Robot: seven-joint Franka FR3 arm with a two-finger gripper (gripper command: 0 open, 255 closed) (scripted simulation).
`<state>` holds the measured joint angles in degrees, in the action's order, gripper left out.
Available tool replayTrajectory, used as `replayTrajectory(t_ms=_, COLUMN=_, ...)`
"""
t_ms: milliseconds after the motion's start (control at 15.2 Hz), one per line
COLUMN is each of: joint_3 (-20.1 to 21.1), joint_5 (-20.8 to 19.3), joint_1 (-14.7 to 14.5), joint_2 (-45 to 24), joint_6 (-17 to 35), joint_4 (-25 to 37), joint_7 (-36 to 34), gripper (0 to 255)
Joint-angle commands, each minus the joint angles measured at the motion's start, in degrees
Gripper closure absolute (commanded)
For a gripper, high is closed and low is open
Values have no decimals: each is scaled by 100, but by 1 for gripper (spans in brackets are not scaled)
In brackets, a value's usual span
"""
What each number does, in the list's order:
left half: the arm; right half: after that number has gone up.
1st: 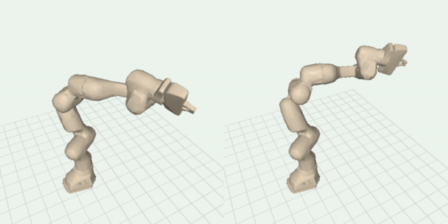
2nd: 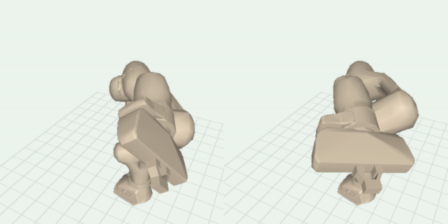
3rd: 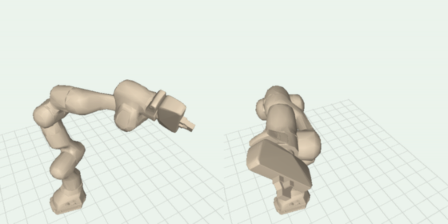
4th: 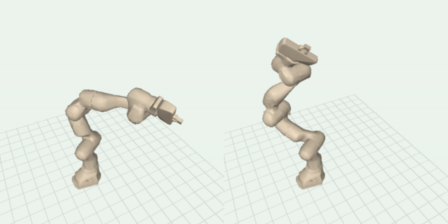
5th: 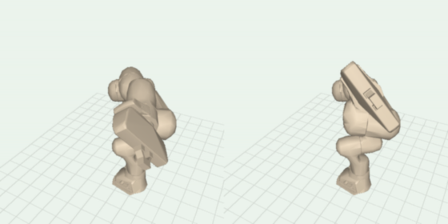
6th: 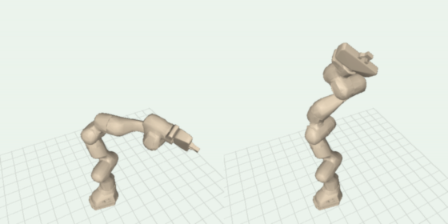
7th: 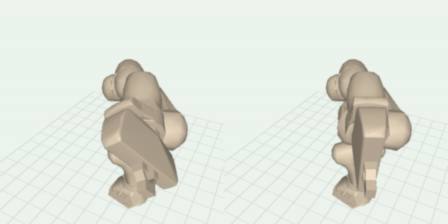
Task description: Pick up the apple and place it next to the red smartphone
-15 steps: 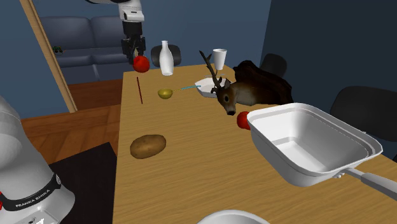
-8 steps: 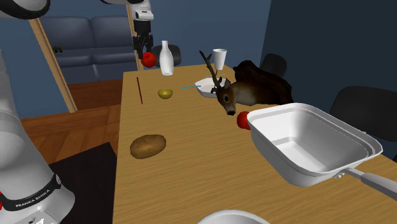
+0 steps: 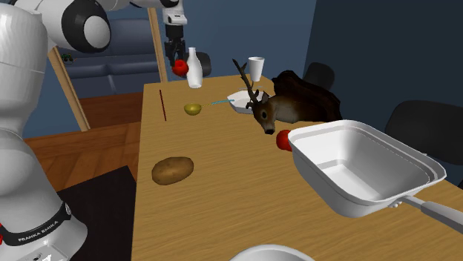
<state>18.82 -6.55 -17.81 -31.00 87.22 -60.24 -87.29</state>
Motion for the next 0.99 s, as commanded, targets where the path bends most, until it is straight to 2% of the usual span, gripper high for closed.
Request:
replayTrajectory(t_ms=0, joint_3=-7, joint_5=-10, joint_1=1, joint_2=-40, joint_6=108, joint_4=-67, joint_7=-5, gripper=255)
replayTrajectory(t_ms=924, joint_3=-15, joint_5=22, joint_1=153, joint_2=120, joint_6=1288, joint_4=-1415, joint_7=0, gripper=255)
